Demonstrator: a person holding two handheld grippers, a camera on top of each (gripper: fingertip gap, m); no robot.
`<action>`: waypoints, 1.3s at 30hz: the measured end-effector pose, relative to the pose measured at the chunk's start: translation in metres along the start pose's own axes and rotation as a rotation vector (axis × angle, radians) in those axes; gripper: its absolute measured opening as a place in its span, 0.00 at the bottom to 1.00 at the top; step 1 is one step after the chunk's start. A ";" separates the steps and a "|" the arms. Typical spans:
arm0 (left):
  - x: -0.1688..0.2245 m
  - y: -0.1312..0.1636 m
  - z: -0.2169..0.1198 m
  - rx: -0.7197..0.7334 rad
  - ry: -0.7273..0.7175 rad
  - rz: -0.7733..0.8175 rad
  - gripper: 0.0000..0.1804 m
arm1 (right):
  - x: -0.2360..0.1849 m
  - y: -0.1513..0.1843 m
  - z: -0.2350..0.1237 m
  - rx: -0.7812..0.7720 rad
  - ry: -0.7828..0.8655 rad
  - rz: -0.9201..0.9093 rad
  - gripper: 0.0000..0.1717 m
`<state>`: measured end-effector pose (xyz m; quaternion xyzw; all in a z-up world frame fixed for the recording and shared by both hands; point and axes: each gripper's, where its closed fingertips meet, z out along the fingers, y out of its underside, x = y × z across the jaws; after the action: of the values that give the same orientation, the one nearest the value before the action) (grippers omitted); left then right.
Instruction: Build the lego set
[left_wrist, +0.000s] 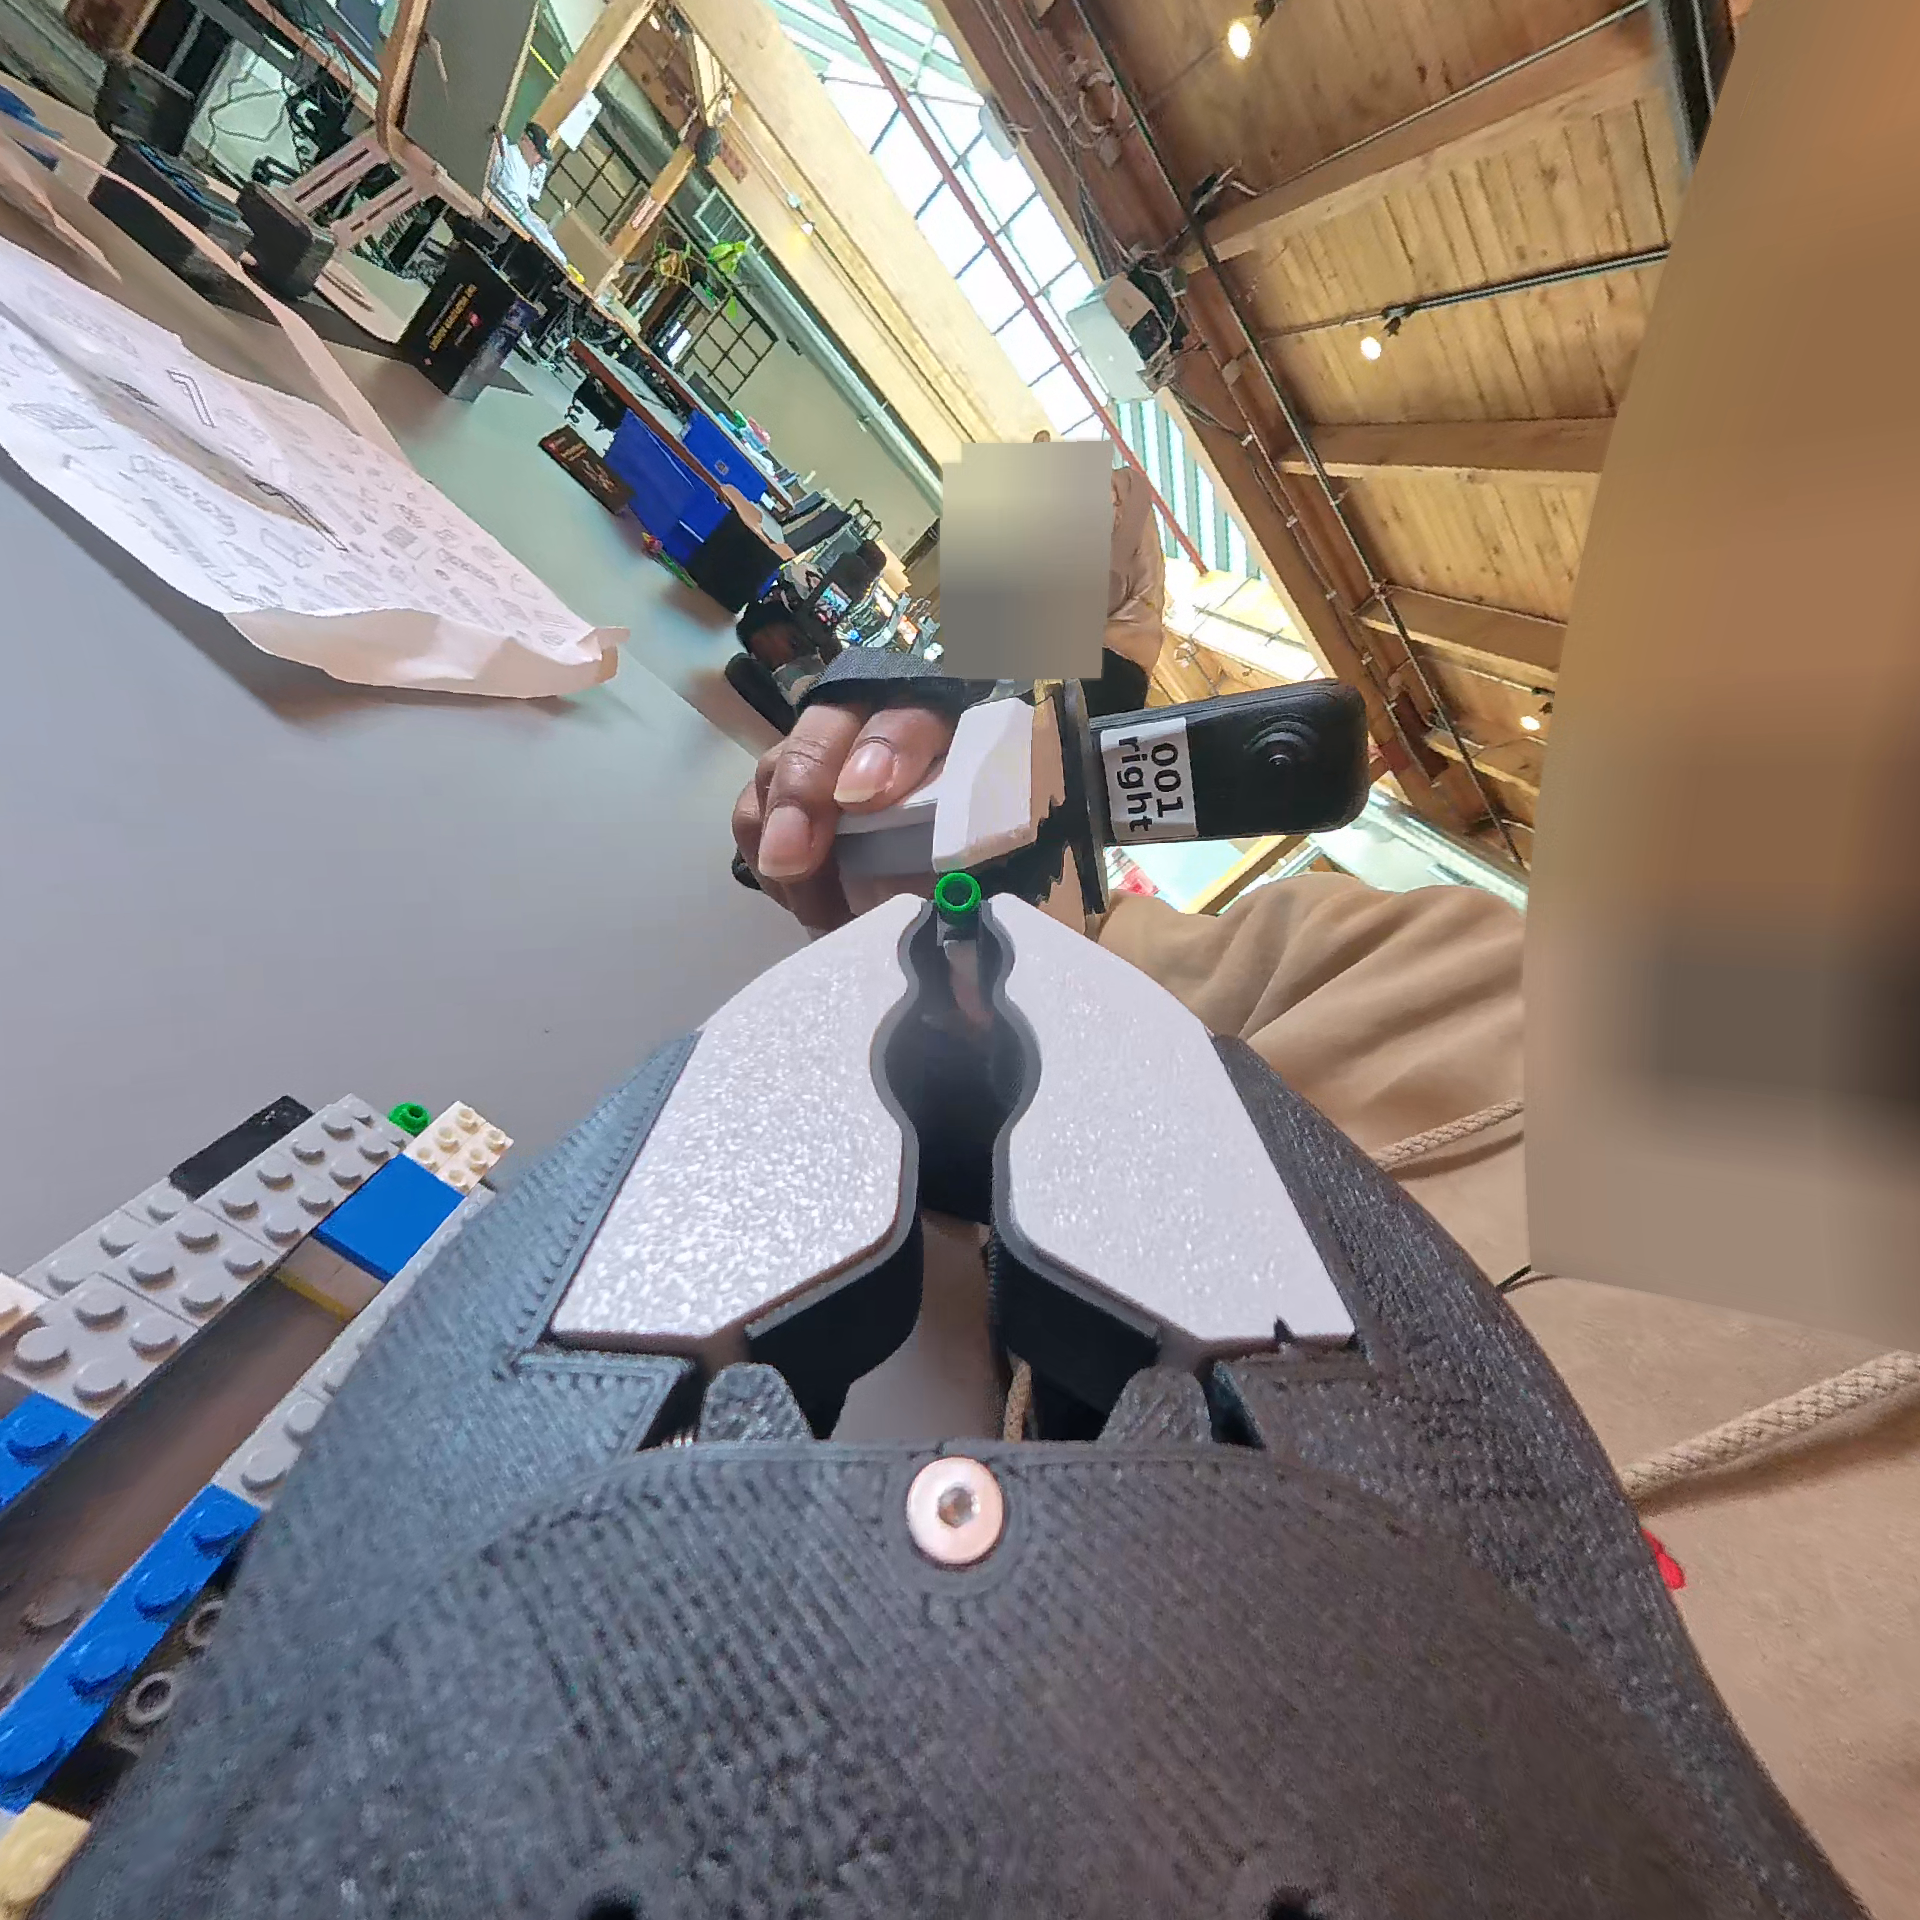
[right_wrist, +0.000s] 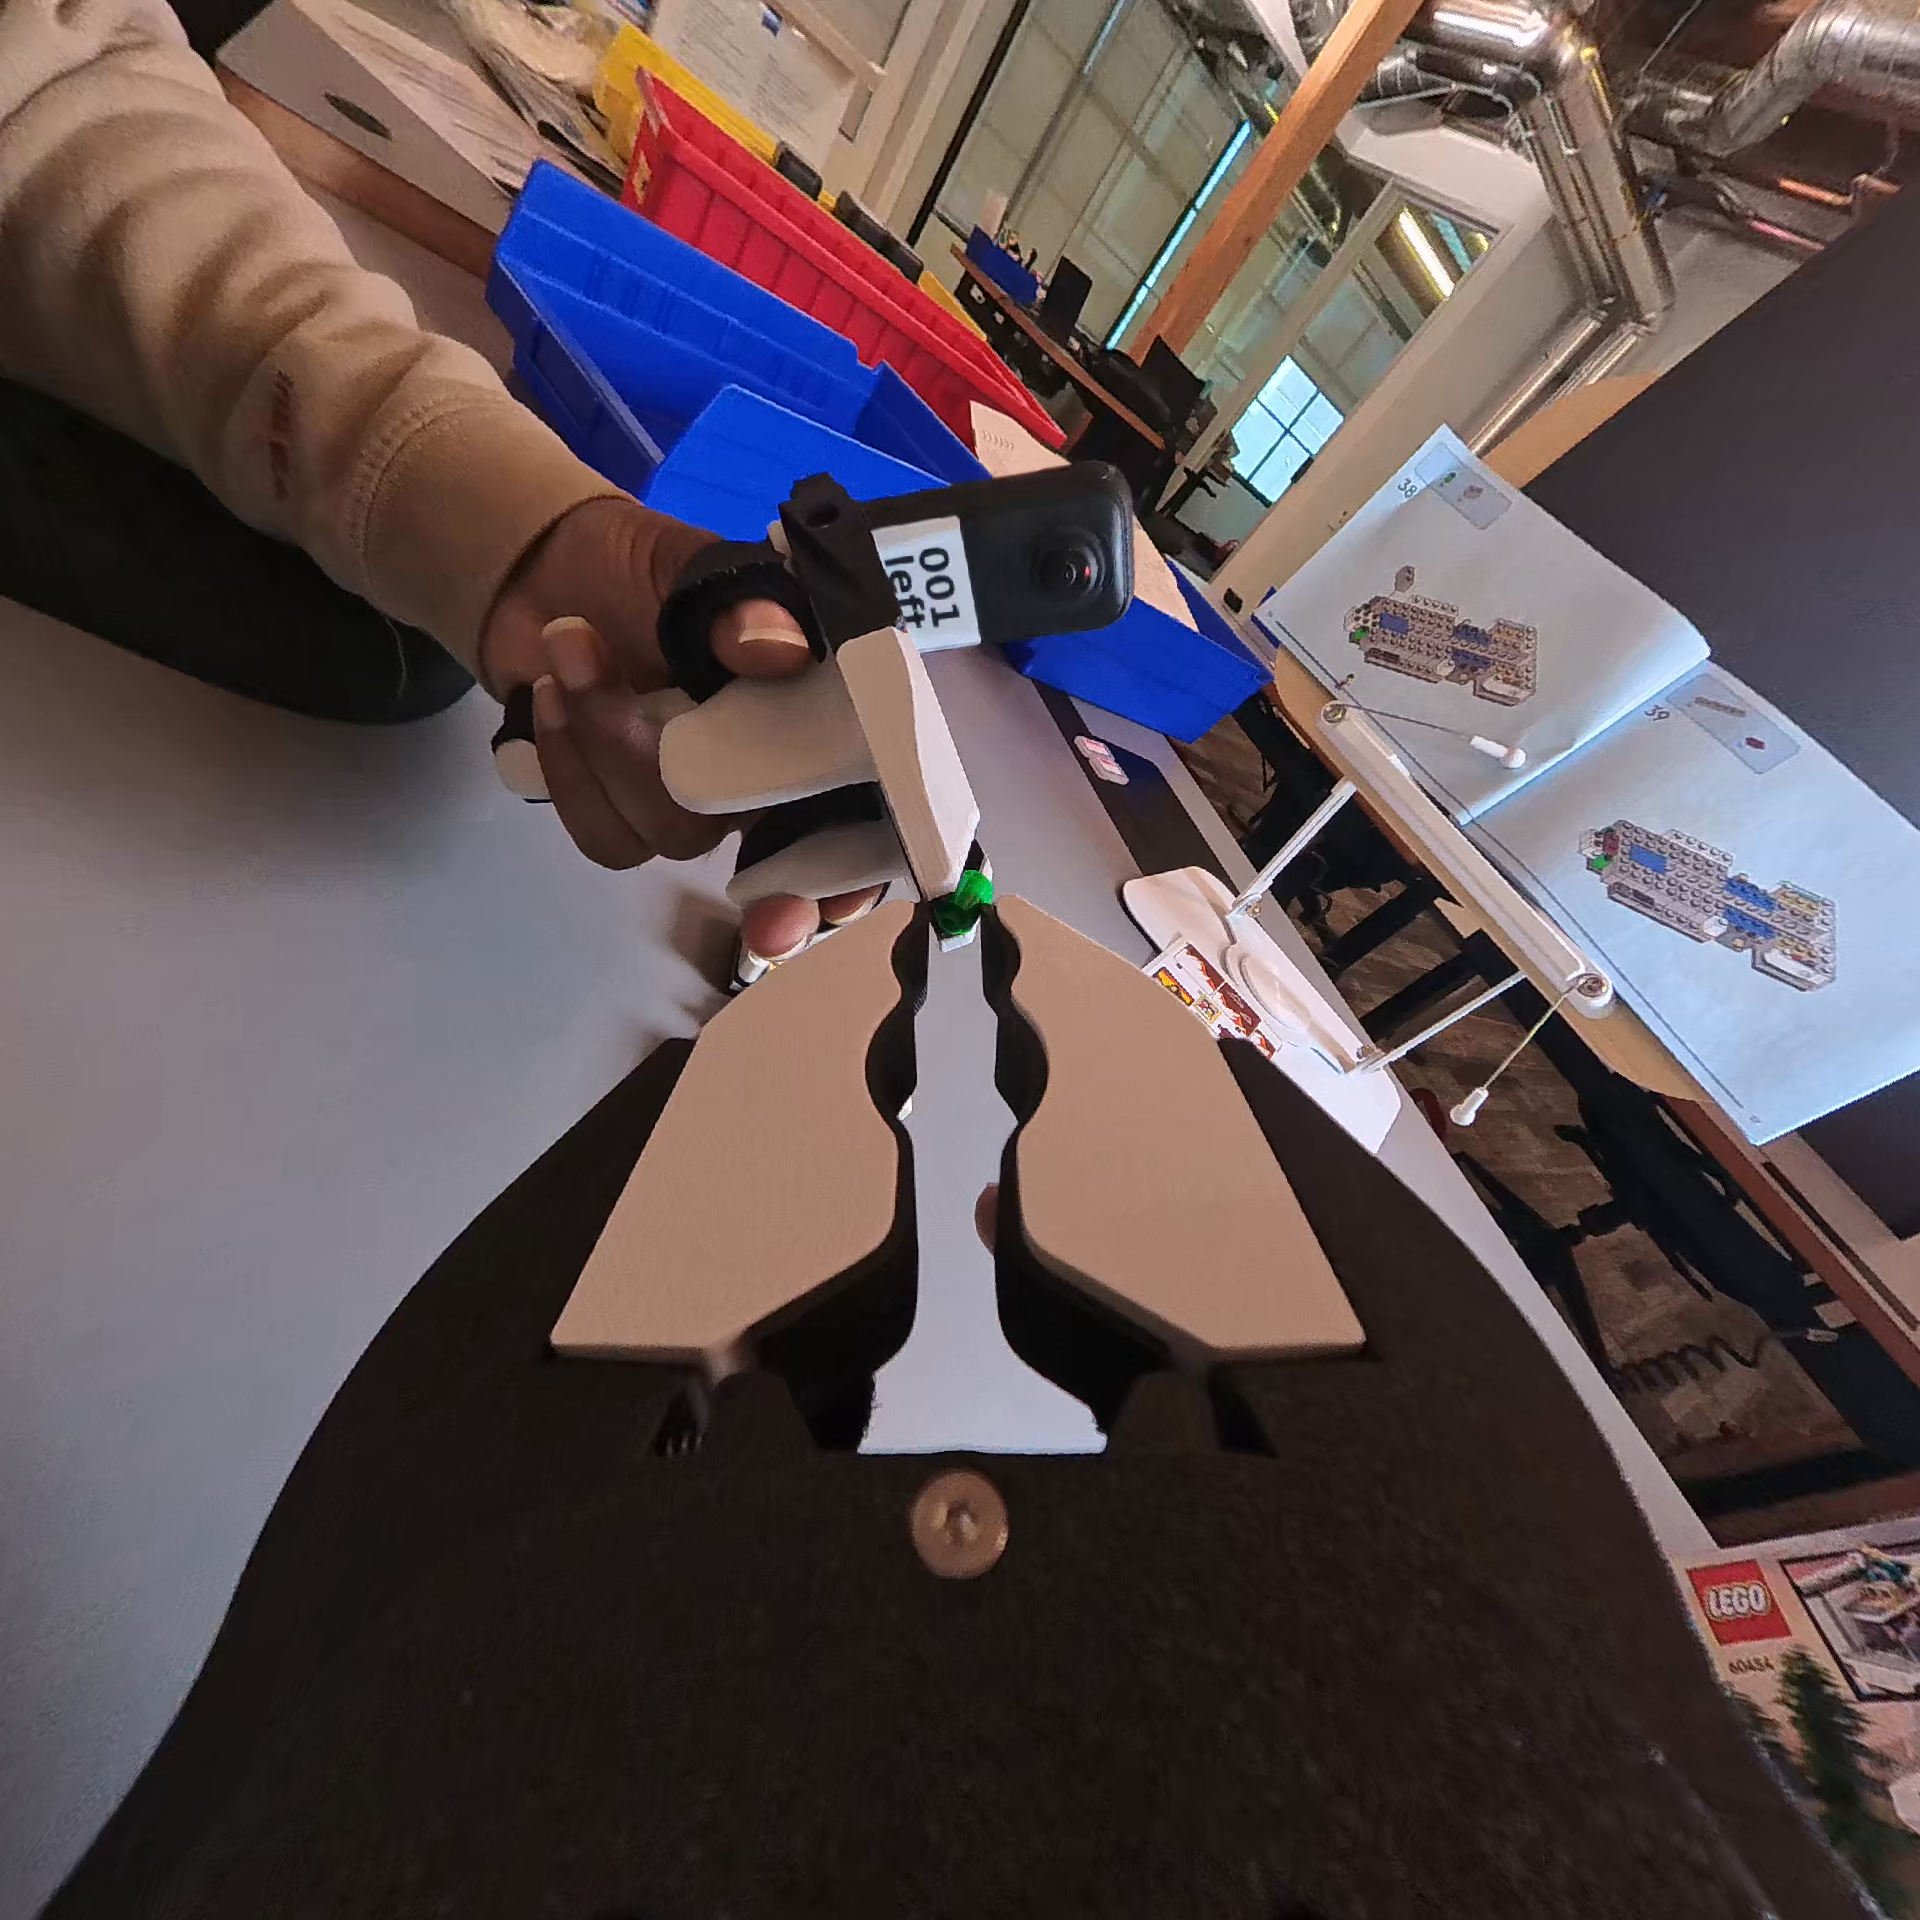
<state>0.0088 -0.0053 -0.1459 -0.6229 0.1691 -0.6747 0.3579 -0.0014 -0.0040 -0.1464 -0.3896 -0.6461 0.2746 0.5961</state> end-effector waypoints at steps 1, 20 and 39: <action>0.000 0.000 0.000 0.005 0.006 -0.012 0.04 | 0.000 0.000 0.000 0.002 0.002 -0.001 0.05; 0.005 -0.006 0.002 0.101 0.112 -0.201 0.04 | 0.006 -0.006 0.001 0.032 0.064 -0.016 0.05; -0.097 0.024 -0.053 -0.651 -0.650 0.797 0.26 | -0.056 0.110 -0.012 -0.662 -0.401 0.216 0.05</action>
<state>-0.0386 0.0340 -0.2411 -0.7631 0.4692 -0.1778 0.4073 0.0293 0.0085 -0.2661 -0.5652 -0.7584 0.1832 0.2680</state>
